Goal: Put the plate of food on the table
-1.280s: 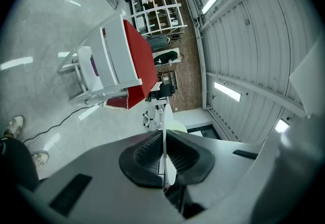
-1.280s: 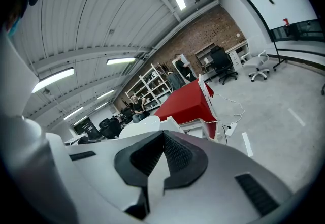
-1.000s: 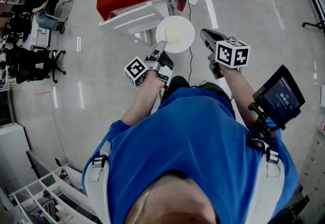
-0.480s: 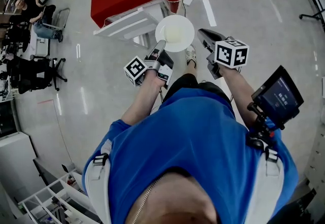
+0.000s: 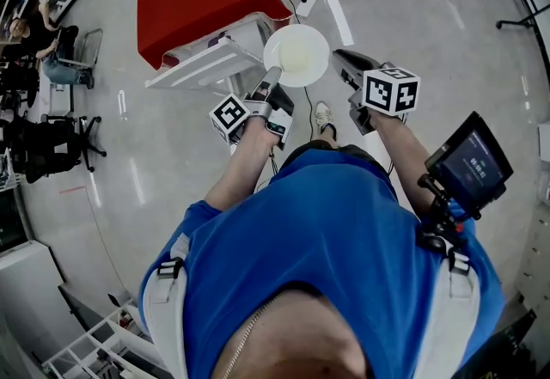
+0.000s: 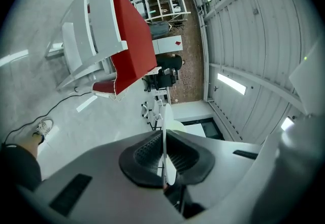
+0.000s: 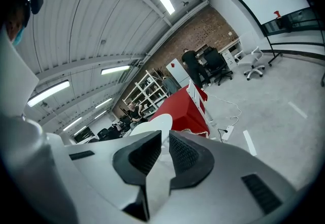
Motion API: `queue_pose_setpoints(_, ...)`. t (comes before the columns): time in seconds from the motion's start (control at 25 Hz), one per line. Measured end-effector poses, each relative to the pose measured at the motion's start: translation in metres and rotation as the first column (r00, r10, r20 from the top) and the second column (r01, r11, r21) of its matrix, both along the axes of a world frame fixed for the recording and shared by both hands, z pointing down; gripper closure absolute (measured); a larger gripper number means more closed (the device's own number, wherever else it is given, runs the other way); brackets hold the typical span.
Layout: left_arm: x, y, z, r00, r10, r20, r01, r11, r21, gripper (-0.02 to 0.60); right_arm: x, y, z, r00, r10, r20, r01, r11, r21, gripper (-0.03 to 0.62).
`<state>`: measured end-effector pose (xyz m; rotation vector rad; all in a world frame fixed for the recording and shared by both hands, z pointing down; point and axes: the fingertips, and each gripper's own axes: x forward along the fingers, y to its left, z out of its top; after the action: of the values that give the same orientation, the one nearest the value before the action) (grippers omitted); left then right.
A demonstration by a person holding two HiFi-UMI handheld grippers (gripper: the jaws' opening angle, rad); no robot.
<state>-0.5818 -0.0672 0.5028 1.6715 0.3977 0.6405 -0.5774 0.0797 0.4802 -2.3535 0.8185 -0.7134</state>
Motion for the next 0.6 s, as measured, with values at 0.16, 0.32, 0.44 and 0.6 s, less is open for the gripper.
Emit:
queue_pose_setpoints(0.16,0.004,0.002,-0.001,1.0,0.015,0.0,-0.015,1.0,0.0,0.566,0.0,-0.001,0.001,1.0,0.0,0.009,0.0,1.0,-0.005,0.572)
queue_pose_setpoints(0.32,0.089,0.0,-0.006,1.0,0.019,0.003,-0.019,1.0,-0.002,0.566,0.085,-0.005,-0.004,1.0,-0.001,0.018,0.001,1.0,-0.008,0.571)
queue_pose_setpoints(0.44,0.111,0.003,-0.008,1.0,0.03,-0.003,-0.03,1.0,-0.006,0.566,0.106,-0.004,-0.005,1.0,0.001,0.019,-0.001,1.0,-0.016,0.571)
queue_pose_setpoints(0.6,0.108,0.008,-0.007,0.999,0.05,-0.004,-0.05,0.999,-0.009,0.566,0.101,0.001,-0.003,1.0,0.017,0.023,-0.016,0.999,-0.029,0.571)
